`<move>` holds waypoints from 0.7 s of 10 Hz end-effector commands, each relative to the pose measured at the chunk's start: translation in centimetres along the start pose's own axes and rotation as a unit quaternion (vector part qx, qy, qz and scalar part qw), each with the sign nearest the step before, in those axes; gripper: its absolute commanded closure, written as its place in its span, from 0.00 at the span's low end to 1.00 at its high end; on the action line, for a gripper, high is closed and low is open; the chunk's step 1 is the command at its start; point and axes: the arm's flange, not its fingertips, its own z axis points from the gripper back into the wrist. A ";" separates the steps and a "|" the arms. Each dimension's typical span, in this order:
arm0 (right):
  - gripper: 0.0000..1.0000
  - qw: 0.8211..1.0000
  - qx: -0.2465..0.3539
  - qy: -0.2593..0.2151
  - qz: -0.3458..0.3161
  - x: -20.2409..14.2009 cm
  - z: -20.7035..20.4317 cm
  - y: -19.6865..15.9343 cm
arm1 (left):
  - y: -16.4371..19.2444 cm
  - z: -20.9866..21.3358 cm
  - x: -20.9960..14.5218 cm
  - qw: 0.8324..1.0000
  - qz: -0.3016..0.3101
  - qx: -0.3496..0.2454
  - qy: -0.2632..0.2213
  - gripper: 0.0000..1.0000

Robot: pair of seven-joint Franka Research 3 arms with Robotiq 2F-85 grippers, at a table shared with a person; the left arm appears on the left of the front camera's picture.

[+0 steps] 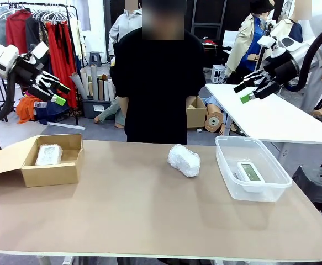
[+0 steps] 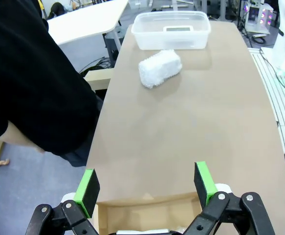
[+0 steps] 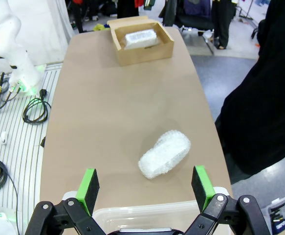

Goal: Separate and place wrapped and unwrapped clocks.
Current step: Pick up the Digital clock indicated by the person.

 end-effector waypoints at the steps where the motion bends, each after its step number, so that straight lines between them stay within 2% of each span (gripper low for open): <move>1: 0.00 1.000 0.000 0.003 0.003 0.1 0.1 0.1 | -0.1 0.1 0.1 1.000 -0.001 -0.001 0.000 0.00; 7: 0.00 1.000 0.000 0.003 0.003 0.1 0.1 0.1 | -0.1 0.1 0.1 1.000 -0.001 -0.001 0.000 0.00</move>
